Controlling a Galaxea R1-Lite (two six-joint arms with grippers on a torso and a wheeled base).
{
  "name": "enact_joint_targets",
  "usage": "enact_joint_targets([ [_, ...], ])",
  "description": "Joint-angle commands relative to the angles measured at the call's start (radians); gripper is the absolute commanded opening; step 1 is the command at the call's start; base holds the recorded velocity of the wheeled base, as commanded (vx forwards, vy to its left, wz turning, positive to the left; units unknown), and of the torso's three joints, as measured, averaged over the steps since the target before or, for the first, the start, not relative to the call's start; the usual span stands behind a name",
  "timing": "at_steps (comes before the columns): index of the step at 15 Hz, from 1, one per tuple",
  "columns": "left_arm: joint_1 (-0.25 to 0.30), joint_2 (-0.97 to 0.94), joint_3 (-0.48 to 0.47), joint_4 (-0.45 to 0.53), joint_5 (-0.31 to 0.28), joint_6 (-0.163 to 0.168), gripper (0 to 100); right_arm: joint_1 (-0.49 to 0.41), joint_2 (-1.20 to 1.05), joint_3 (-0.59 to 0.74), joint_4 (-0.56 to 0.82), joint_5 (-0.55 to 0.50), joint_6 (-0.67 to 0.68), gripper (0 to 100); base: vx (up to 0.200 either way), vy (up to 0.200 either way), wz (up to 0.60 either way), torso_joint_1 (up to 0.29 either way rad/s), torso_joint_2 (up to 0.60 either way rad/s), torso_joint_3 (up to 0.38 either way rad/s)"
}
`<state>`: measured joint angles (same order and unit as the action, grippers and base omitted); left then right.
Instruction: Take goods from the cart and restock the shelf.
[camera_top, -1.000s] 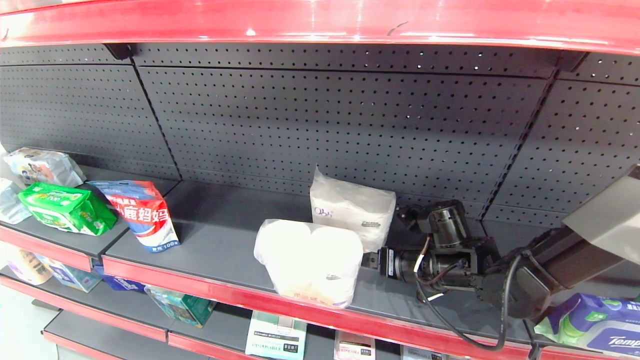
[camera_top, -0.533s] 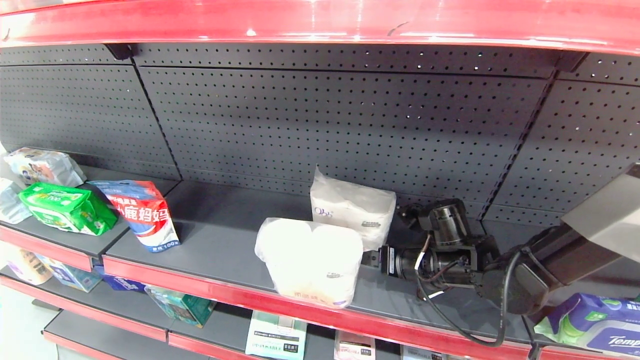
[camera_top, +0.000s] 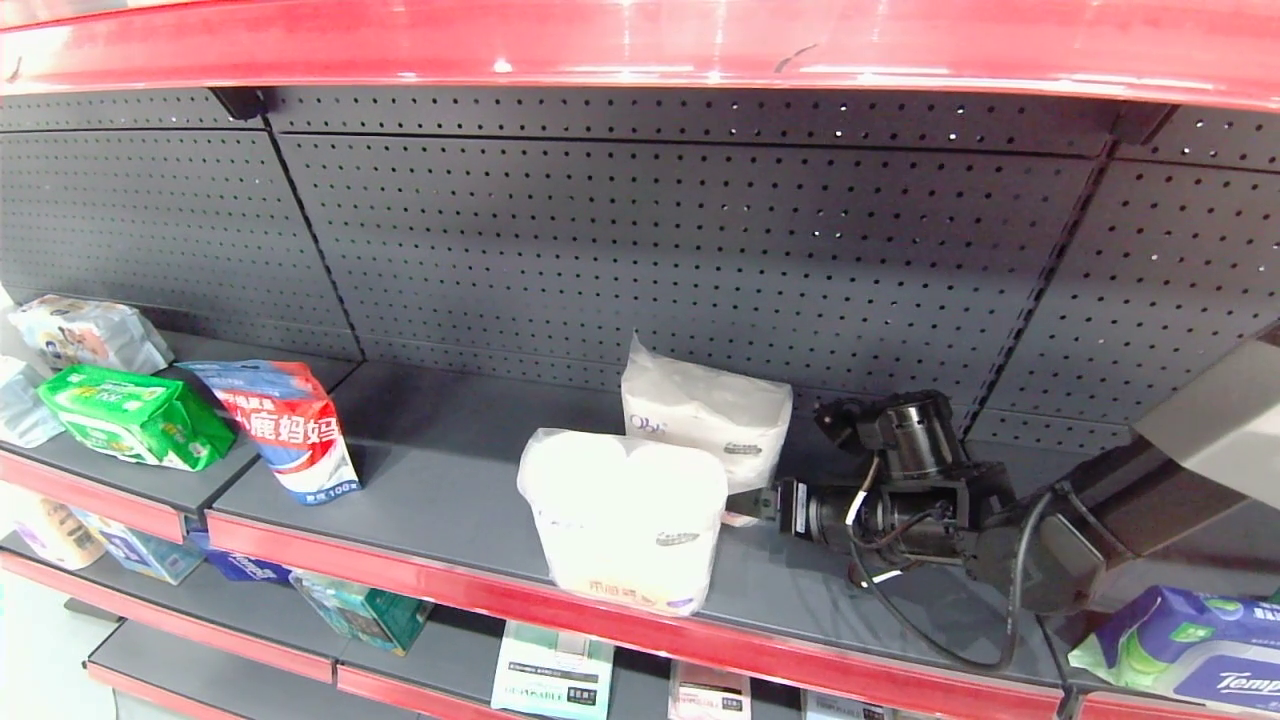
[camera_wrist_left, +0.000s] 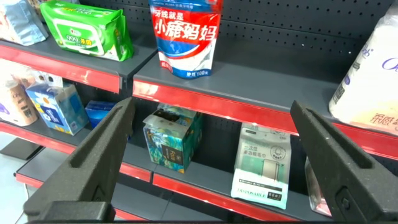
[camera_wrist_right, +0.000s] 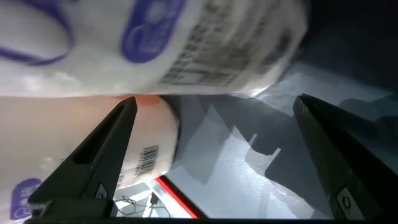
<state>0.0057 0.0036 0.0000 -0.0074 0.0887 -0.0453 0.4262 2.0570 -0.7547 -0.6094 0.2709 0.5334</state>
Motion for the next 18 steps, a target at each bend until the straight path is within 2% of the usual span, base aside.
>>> enact_joint_targets([
  [1,0.0,-0.001,0.0,0.0,0.0,-0.001,100,-0.032,-0.003,0.009,0.003,0.002,-0.007,100,0.0,0.0,0.0,0.0,0.0,0.0],
  [4,0.0,-0.001,0.0,0.0,0.0,-0.001,100,-0.104,-0.054,0.083,0.011,0.045,-0.092,100,0.0,0.0,0.0,0.0,0.0,0.0],
  [12,0.0,-0.001,0.0,0.001,0.0,-0.001,100,-0.179,-0.29,0.221,0.011,0.042,-0.227,100,0.0,0.0,0.0,0.0,0.0,0.0],
  [15,0.0,-0.001,0.0,0.0,0.0,-0.001,100,-0.172,-0.488,0.265,0.011,0.037,-0.32,100,0.0,0.0,0.0,0.0,0.0,0.0],
  [18,0.0,-0.001,0.0,0.0,0.0,-0.001,100,-0.168,-0.762,0.387,0.014,0.033,-0.449,100,0.0,0.0,0.0,0.0,0.0,0.0],
])
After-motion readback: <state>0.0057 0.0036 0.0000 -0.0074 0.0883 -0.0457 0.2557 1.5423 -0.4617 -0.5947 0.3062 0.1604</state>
